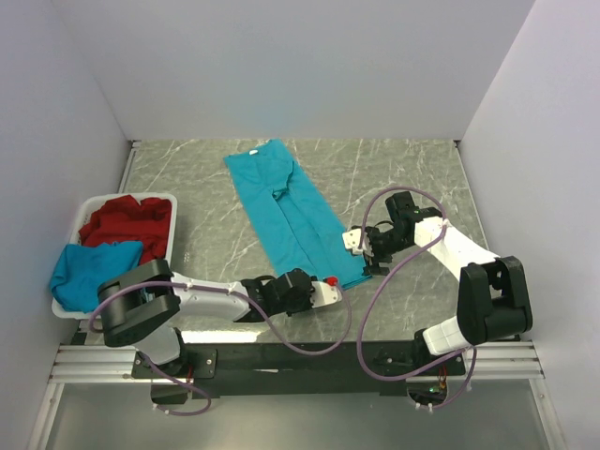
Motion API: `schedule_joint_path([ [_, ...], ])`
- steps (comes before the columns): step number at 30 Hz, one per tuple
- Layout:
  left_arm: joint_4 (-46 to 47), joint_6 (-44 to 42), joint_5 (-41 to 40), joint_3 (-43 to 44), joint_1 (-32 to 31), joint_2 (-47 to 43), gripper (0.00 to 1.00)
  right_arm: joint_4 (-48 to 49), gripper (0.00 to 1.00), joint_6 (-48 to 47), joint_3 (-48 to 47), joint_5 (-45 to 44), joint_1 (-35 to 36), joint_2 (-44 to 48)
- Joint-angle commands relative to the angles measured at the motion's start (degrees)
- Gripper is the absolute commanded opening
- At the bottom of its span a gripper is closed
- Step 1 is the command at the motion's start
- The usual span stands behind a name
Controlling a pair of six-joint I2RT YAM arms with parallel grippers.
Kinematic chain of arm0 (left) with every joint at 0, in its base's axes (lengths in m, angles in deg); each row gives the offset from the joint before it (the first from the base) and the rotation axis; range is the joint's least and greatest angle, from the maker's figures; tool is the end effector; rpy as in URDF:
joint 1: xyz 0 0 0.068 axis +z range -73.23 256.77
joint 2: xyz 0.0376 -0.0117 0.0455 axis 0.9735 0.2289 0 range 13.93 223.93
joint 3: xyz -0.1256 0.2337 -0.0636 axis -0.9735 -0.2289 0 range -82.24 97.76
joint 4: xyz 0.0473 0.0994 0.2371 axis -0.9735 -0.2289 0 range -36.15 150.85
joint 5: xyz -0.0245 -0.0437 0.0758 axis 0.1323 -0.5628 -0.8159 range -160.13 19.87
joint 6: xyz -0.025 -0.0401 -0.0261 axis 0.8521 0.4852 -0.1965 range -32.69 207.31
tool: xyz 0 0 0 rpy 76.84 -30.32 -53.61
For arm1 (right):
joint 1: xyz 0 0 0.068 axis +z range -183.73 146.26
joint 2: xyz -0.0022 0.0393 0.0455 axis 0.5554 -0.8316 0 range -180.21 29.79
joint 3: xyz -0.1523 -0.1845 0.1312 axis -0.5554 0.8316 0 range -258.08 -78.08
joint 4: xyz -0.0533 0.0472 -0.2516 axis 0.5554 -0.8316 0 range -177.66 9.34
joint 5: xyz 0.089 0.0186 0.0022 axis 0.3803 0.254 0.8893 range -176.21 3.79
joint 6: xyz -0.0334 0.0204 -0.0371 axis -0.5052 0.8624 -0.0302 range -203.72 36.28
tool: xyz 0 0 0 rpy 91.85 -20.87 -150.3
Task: Fold and stack the t-shirts
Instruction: Fold the tshirt
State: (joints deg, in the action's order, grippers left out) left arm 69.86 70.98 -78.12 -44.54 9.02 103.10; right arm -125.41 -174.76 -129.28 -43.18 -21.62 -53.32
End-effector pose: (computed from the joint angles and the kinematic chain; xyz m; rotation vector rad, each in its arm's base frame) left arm 0.1168 -0.2722 0.1494 1.5008 1.7712 -0.2974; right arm 0.2404 0.0764 0.1997 -1.9773 1.4251 0.5601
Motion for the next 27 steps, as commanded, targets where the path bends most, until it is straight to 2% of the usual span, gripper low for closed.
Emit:
schedule_joint_path([
  [1,-2.5,0.34,-4.57,1.77,-0.46,0.57,0.31,-0.6,0.84,-1.33,0.66,-0.31,-0.34,0.49],
  [2,-2.77,0.43,-5.54,1.68,-0.46,0.48,0.25,0.1,0.84,-1.68,1.27,-0.48,-0.26,0.58],
  [3,-3.12,0.43,-5.89,1.51,-0.54,-0.04,0.13,0.45,0.84,-1.85,1.54,-0.75,-0.25,0.76],
  [5,-2.87,0.6,-6.25,0.37,-0.46,-1.27,0.01,0.72,0.83,-3.43,2.59,-0.66,-0.34,1.46],
  [8,-1.81,0.43,-5.37,-1.74,-0.55,-4.78,0.01,-1.29,0.79,-7.89,3.38,-0.05,-0.08,1.81],
  [13,-2.07,0.52,-3.35,-2.62,-0.55,-7.51,0.01,-0.69,0.69,-8.19,5.4,-1.89,3.25,3.83],
  [16,-1.72,0.52,-2.04,-3.15,-0.46,-8.22,0.01,3.34,0.64,-6.7,7.6,-6.89,6.85,4.97],
  [20,-1.72,0.6,-1.5,-3.41,-0.54,-8.74,0.01,9.49,0.59,-4.05,10.42,-15.41,15.19,4.63],
  [27,-1.2,0.43,-1.42,-4.21,-0.46,-9.01,0.01,11.88,0.54,-2.29,10.51,-22.9,18.9,0.58],
])
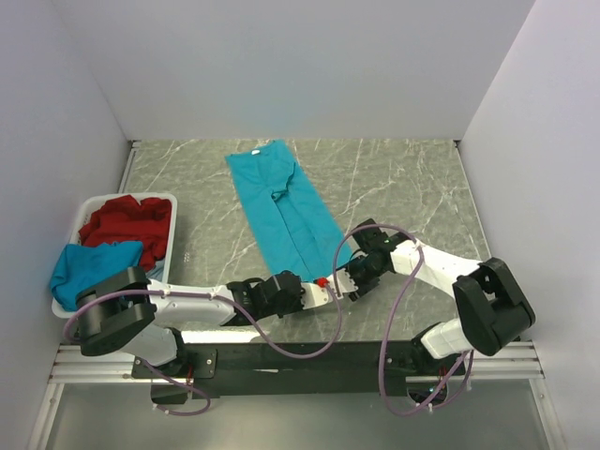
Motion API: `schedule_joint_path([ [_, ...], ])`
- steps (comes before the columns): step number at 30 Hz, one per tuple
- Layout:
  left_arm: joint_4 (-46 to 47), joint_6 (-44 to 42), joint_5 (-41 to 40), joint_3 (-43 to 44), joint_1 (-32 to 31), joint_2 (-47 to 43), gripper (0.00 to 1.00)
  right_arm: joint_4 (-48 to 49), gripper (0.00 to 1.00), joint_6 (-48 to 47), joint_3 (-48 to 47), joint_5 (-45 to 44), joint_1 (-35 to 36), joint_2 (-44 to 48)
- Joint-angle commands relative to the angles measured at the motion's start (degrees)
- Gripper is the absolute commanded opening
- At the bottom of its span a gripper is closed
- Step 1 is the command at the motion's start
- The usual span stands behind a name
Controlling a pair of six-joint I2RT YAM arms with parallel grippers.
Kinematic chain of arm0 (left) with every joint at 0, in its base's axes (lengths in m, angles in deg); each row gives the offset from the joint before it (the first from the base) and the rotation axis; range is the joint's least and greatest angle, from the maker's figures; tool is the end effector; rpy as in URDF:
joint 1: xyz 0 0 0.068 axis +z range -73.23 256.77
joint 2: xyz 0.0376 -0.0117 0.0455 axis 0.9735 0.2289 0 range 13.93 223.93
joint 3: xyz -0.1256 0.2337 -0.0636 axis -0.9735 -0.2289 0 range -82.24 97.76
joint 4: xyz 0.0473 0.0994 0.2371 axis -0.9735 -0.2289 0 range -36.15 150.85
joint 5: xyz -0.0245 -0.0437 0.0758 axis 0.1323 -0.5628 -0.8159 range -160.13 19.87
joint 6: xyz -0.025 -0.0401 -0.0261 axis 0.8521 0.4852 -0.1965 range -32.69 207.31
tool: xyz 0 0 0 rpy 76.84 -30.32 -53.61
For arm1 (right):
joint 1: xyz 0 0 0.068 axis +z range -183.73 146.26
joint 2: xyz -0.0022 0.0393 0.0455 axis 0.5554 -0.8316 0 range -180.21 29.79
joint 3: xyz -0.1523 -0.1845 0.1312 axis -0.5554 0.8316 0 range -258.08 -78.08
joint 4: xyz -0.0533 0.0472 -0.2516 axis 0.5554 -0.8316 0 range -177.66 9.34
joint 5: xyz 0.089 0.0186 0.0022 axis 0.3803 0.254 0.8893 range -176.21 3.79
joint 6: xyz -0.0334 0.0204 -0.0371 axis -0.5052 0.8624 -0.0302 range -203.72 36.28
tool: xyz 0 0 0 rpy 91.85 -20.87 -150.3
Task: Fold and stack the t-shirts
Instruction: Fold the tshirt
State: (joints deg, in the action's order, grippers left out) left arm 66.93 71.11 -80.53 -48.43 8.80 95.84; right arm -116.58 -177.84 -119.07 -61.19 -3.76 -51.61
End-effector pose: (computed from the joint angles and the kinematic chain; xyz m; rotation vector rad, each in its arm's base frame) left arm 0.1080 -0.2497 0.1596 1.4732 1.7704 -0.2587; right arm 0.1927 0.1285 0.1582 -2.4110 1.1982 0.3347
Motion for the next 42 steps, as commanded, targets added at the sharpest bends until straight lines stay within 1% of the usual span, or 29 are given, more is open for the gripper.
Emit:
schedule_joint_path([
  [1,2.08,0.04,1.08,-0.58,-0.33,-1.84,0.01,3.22,0.5,1.4,0.21,-5.24,0.96,-1.3],
  [3,2.35,-0.49,1.25,-0.93,-0.24,-2.19,0.01,3.49,0.45,1.31,0.39,-5.76,1.05,-1.21],
  [4,2.35,-0.75,1.34,-1.02,-0.24,-2.28,0.01,4.01,0.37,1.49,0.65,-6.03,0.96,-0.95],
  [5,2.44,-1.19,1.43,-1.19,-0.24,-2.37,0.01,4.37,0.31,1.75,0.82,-6.12,0.96,-0.77],
  [6,2.44,-1.28,1.43,-1.37,-0.24,-2.45,0.01,4.72,0.17,1.84,1.09,-6.03,1.05,-0.42],
  [7,2.44,-1.37,1.52,-1.54,-0.33,-2.63,0.01,4.81,0.17,1.75,1.26,-6.03,0.96,-0.25],
  [8,2.44,-1.63,1.6,-1.72,-0.24,-2.72,0.01,5.33,0.07,1.75,1.7,-5.86,0.96,0.1],
  [10,2.7,-1.72,1.52,-2.33,-0.33,-3.59,0.01,5.51,0.0,2.19,1.88,-4.81,0.79,1.16],
  [15,3.23,-3.39,1.25,-3.74,0.63,-7.37,0.01,3.23,0.0,3.77,-1.01,2.05,-0.88,4.58],
  [17,3.67,-3.48,2.04,-4.01,1.78,-9.38,0.01,1.91,0.0,5.88,-4.17,4.06,-1.58,4.77],
  [20,5.25,-4.01,2.74,-4.18,4.41,-10.8,0.01,1.64,0.0,8.51,-8.83,4.25,-1.59,3.1],
  [21,6.12,-4.09,2.83,-4.01,6.25,-10.98,0.01,2.51,0.0,11.39,-9.97,3.47,-1.68,1.7],
  [23,7.18,-3.92,3.36,-3.48,8.8,-10.98,0.01,5.24,0.0,13.69,-13.84,2.06,-1.68,-0.41],
  [24,7.79,-3.83,3.45,-3.31,11.6,-10.98,0.01,6.29,0.0,15.01,-15.33,1.1,-1.59,-3.12],
  [26,10.08,-3.57,3.97,-2.43,14.78,-10.72,0.01,9.02,0.0,19.32,-20.95,-1.54,-1.68,-6.29],
  [27,10.95,-3.57,4.06,-1.99,18.27,-10.46,0.01,9.55,0.0,21.59,-23.06,-2.24,-1.5,-9.96],
  [28,12.18,-3.57,4.5,-1.55,19.87,-10.11,0.01,10.16,0.0,22.92,-27.78,-3.12,-1.59,-11.83],
  [29,12.54,-3.57,6.24,-0.33,23.46,-8.97,0.01,10.43,0.0,24.41,-30.35,-3.39,-1.68,-13.67],
  [30,12.72,-3.48,6.96,0.55,25.06,-8.0,0.01,10.52,0.0,26.78,-32.98,-3.48,-1.5,-17.35],
  [31,12.9,-3.39,7.66,1.35,26.64,-5.99,0.01,10.52,0.0,27.76,-37.88,-3.31,-1.5,-19.21],
  [32,13.25,-3.48,9.23,3.09,29.35,-4.84,0.01,10.78,0.0,28.9,-40.28,-3.48,-1.5,-22.71],
  [33,13.34,-3.48,9.69,3.98,30.6,-3.7,0.01,11.05,0.0,30.65,-42.48,-3.48,-1.5,-24.57],
  [34,13.25,-3.39,9.95,4.95,31.74,-2.47,0.01,11.05,0.0,31.1,-46.77,-3.57,-1.41,-26.24],
  [36,12.29,-3.39,12.05,8.11,34.9,1.4,0.01,11.05,0.0,32.59,-50.66,-4.18,-1.24,-31.24],
  [37,11.93,-3.22,12.41,9.25,35.79,2.63,0.0,11.22,0.0,33.04,-54.07,-4.53,-1.24,-32.75],
  [38,11.58,-3.22,12.94,11.18,37.54,4.64,0.0,11.57,0.0,33.48,-55.67,-5.41,-1.24,-34.24],
  [40,11.4,-2.96,14.08,12.42,39.13,6.76,0.0,13.41,0.0,35.06,-59.09,-6.47,-1.15,-37.85],
  [42,11.4,-2.6,14.7,13.66,41.41,7.65,0.01,13.6,0.0,35.68,-61.48,-7.26,-1.24,-41.0],
])
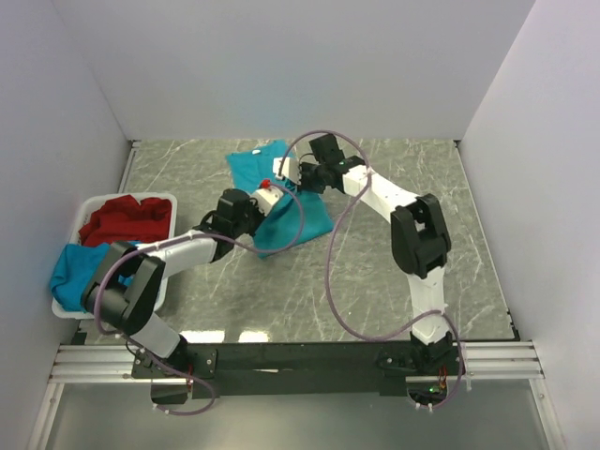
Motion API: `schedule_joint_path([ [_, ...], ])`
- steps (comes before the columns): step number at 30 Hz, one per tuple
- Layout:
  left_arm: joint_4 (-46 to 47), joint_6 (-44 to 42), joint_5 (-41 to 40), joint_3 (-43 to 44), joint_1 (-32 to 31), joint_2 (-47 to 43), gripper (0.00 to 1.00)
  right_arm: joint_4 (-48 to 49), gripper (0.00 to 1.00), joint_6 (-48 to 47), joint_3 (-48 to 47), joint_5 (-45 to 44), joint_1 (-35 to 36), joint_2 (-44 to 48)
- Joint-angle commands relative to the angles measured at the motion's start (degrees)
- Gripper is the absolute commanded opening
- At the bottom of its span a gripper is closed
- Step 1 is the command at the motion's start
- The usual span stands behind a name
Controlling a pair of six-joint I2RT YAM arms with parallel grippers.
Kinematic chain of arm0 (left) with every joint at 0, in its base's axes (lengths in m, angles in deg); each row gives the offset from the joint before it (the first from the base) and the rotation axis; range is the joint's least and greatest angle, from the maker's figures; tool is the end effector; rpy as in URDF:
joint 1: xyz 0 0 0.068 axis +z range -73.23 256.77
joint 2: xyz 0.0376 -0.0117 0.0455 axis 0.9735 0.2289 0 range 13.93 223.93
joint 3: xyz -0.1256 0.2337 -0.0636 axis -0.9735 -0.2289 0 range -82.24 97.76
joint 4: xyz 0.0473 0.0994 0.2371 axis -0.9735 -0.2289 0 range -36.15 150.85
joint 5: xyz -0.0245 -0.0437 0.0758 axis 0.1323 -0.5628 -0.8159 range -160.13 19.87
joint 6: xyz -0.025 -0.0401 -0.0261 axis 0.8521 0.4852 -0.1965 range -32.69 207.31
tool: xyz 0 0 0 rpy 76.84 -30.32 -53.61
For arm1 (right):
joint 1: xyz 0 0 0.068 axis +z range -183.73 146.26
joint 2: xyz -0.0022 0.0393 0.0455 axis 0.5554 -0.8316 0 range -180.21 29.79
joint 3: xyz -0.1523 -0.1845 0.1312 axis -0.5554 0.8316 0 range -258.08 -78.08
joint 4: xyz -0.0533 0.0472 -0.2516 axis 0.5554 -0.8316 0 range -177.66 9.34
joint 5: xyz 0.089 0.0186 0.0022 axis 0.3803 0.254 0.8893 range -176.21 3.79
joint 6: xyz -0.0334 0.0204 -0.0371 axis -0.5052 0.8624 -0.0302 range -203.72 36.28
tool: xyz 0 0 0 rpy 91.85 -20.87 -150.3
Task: Fold and stack the t-shirts
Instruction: Fold the tshirt
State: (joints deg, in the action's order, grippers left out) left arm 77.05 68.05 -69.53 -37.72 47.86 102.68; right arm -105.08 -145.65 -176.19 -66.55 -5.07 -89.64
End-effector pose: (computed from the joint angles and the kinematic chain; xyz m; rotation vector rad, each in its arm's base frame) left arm 0.2872 -0.1589 0.1980 0.8473 1.8798 -0.1149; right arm 0.4109 0.2383 0.2332 -1.7550 1.5079 0.1145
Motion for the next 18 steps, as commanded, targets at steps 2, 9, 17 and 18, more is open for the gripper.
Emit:
schedule_joint_path([
  [2,1.28,0.81,5.46,3.91,4.11,1.86,0.01,1.58,0.0,3.75,-7.7,-1.91,0.34,-5.61],
  [9,0.23,-0.07,9.33,7.25,6.4,5.64,0.01,2.28,0.0,4.98,-12.63,-4.1,0.6,-9.49],
  [17,0.58,0.9,11.44,9.19,8.86,8.54,0.01,3.51,0.0,6.12,-13.69,-5.68,0.69,-10.9],
  [18,0.58,1.07,11.61,9.36,8.95,8.72,0.01,3.33,0.0,5.95,-14.39,-5.77,0.86,-11.17],
])
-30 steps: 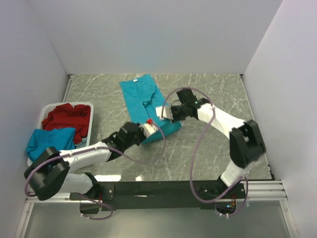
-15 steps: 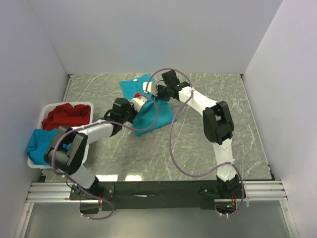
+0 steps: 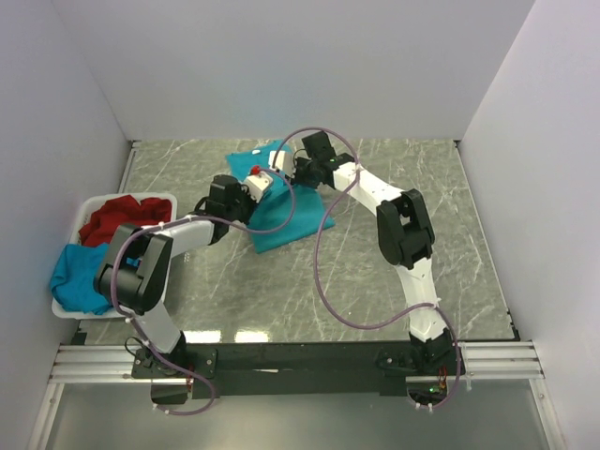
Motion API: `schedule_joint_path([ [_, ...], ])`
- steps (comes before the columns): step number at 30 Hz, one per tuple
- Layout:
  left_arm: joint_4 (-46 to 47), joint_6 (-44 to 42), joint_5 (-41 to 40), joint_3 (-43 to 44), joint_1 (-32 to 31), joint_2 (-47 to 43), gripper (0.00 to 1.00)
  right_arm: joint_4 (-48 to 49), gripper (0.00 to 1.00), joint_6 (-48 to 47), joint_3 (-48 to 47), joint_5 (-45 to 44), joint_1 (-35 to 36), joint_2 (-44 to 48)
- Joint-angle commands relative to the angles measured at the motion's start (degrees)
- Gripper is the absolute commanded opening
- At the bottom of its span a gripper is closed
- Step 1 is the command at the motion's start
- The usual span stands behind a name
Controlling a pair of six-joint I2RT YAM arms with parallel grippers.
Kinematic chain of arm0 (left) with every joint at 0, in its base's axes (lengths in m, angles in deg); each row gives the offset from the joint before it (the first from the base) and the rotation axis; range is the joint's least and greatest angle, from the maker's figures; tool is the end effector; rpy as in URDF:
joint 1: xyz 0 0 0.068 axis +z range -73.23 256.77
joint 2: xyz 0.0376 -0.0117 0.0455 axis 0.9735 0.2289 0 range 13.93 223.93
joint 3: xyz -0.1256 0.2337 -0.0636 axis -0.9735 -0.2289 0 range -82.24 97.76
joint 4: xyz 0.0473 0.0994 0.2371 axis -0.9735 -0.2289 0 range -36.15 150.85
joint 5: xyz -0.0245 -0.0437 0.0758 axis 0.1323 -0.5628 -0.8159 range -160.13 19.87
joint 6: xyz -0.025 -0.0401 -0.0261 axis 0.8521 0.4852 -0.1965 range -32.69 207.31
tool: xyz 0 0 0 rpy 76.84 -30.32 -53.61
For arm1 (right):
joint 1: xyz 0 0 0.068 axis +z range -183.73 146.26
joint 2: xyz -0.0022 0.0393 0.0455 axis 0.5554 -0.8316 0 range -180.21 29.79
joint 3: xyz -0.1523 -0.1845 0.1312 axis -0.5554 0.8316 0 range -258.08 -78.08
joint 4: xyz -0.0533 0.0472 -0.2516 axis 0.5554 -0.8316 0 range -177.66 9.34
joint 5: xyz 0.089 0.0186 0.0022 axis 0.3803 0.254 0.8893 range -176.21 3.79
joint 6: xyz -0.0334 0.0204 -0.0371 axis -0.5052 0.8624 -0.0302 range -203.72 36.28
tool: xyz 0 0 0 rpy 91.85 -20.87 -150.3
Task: Fold and stack the t-shirts
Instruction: Fold the tshirt
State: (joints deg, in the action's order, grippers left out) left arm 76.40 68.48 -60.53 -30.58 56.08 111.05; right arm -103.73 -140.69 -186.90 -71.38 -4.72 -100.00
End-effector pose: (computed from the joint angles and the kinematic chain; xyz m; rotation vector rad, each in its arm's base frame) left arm 0.3364 -0.1333 0.1885 0.8014 1.9310 -0.1950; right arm 0.4479 0.2588 0.2093 -1.6648 1.5991 0.0550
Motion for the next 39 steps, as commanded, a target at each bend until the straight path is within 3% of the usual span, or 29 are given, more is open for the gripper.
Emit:
schedule_joint_path([
  [1,1.15,0.64,2.52,2.65,0.91,0.7,0.01,1.89,0.0,0.98,-4.03,-1.2,0.6,-0.98],
  [6,0.18,2.47,1.13,5.99,2.32,3.59,0.02,4.77,0.03,2.12,-6.05,-3.66,1.04,-3.27],
  [8,0.18,4.75,-1.42,8.8,3.19,5.53,0.21,7.85,0.18,4.83,-6.15,-6.2,1.48,-4.23],
  [9,0.01,8.51,-2.56,9.94,3.63,6.06,0.39,12.04,0.39,6.24,-5.97,-10.05,1.74,-4.41],
  [10,-0.52,10.46,-6.49,12.04,3.98,6.24,0.6,14.61,0.46,8.17,-5.71,-12.35,1.66,-4.59],
  [12,-1.22,16.42,-11.25,13.72,5.21,5.19,0.67,19.01,0.6,12.91,-5.27,-16.83,1.83,-4.15],
  [14,-3.33,18.39,-15.22,15.4,7.06,2.03,0.72,21.31,0.64,14.78,-4.92,-19.04,1.48,-2.31],
  [16,-4.12,20.33,-15.67,14.88,7.59,-2.61,0.75,21.49,0.66,16.09,-2.9,-17.39,0.61,-0.29],
  [18,-4.83,15.27,-10.95,13.56,7.68,-6.22,0.75,17.91,0.66,17.42,-1.32,-15.02,-0.97,2.96],
  [20,-6.57,11.56,-0.45,9.96,7.59,-12.37,0.75,13.86,0.66,15.33,0.61,-2.93,-2.2,7.42],
  [22,-9.82,3.21,8.03,5.67,6.98,-18.07,0.73,0.53,0.66,6.84,3.34,15.21,-4.75,11.73],
  [23,-13.41,-3.08,12.67,3.82,5.15,-19.93,0.73,-3.61,0.63,-4.27,6.83,19.41,-5.45,13.24],
  [25,-14.32,-10.92,14.56,-4.05,1.72,-25.37,0.72,-11.27,0.64,-15.13,12.37,24.35,-7.12,17.8],
  [26,-14.93,-15.4,14.74,-6.55,-2.82,-26.97,0.72,-12.86,0.64,-25.11,17.45,26.11,-7.39,18.96],
  [27,-14.94,-20.32,13.87,-8.83,-4.69,-28.46,0.71,-13.49,0.64,-28.25,20.02,25.34,-7.39,20.1],
  [29,-14.93,-20.46,13.51,-12.28,-6.64,-28.04,0.69,-12.36,0.64,-33.09,25.9,22.63,-7.22,22.13],
  [33,-14.23,-22.3,9.74,-13.52,-9.72,-23.92,0.67,-6.13,0.64,-33.12,31.38,20.51,-6.25,23.36],
  [39,-11.86,-24.41,6.83,-10.97,-10.25,-12.33,0.64,-4.62,0.64,-32.15,33.14,20.41,-5.2,23.54],
])
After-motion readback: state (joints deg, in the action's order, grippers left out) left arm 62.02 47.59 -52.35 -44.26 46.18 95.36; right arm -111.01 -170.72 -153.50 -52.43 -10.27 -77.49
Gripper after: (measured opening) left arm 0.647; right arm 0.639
